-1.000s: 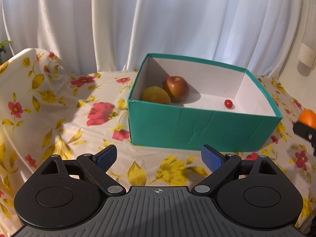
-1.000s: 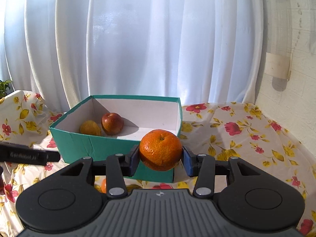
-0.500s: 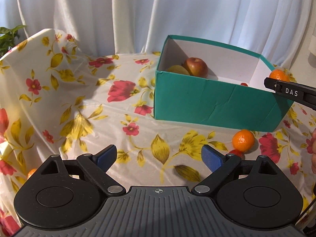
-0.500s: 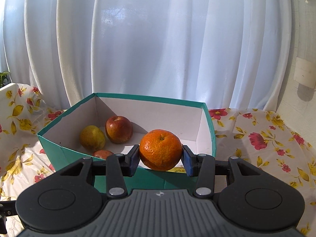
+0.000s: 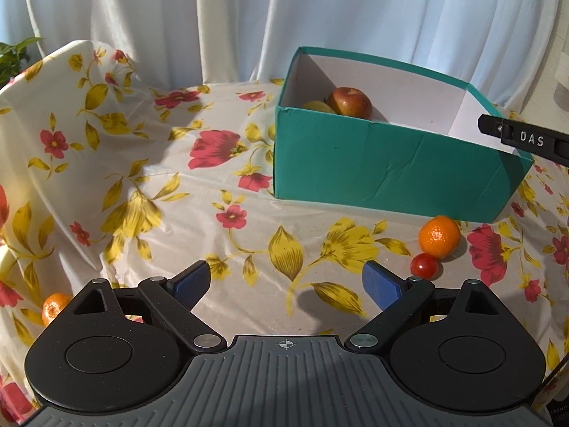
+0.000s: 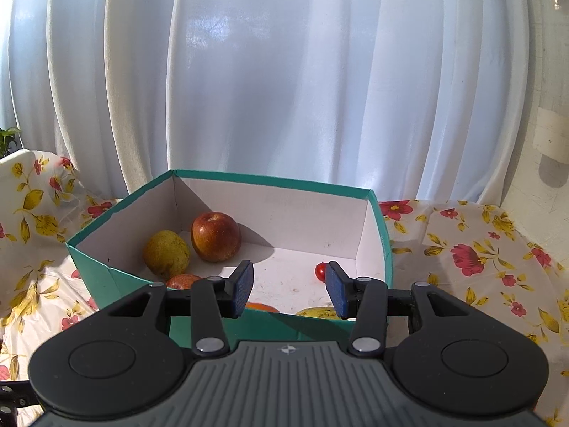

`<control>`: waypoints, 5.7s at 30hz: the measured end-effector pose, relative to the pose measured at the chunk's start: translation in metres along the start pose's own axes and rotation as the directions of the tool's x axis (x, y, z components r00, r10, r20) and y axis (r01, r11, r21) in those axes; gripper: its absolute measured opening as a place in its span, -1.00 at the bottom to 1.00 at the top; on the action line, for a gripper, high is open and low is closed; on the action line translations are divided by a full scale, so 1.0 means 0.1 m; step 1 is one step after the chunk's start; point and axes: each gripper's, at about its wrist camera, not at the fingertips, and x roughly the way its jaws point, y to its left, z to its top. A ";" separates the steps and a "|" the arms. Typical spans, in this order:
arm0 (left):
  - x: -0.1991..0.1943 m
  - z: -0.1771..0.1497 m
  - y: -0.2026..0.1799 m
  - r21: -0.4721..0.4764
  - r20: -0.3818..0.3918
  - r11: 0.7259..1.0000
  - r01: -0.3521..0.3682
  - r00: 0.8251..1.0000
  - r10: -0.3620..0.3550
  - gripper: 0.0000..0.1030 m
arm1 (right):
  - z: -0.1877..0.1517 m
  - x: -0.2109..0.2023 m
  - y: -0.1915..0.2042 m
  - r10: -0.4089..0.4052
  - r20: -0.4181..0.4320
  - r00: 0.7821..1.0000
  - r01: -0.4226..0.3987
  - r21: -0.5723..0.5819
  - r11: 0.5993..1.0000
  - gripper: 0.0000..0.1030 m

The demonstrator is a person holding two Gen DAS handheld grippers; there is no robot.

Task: Organize fruits
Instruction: 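Grasp the cherry tomato with the left tool while the right tool grasps another mandarin, then drop the cherry tomato into the teal box with the left tool while the right tool carries the mandarin, then release the mandarin into the teal box with the right tool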

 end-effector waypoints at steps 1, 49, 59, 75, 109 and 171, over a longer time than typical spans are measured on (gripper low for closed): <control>0.02 -0.01 -0.02 0.008 -0.004 1.000 0.001 1.000 -0.001 0.86 | 0.00 -0.07 -0.02 -0.002 0.011 1.000 0.002 0.011 1.000 0.16; 0.66 -0.24 -1.12 0.316 -0.002 0.928 0.197 0.978 -0.207 -0.10 | -0.82 -0.92 -0.43 -0.069 -0.150 0.986 0.086 0.110 0.990 0.79; 0.45 -0.16 -0.91 0.237 0.027 0.953 0.190 0.979 -0.202 -0.42 | -0.80 -0.79 -0.36 -0.027 -0.160 0.987 0.043 0.098 0.994 0.79; 0.03 -0.30 -0.30 0.055 0.032 0.993 0.106 0.994 -0.108 -0.42 | -0.81 0.15 0.36 0.128 -0.243 0.962 -0.144 -0.049 0.988 0.19; -0.14 0.30 -0.49 0.015 0.139 0.996 0.084 0.987 -0.085 -0.42 | -0.25 -0.59 0.02 0.043 -0.076 0.996 -0.045 -0.029 0.999 -0.15; 0.10 0.67 -0.43 0.012 0.261 0.998 0.059 0.963 -0.060 0.90 | -0.16 -0.82 -0.30 -0.045 0.002 0.999 0.045 0.049 0.998 -0.15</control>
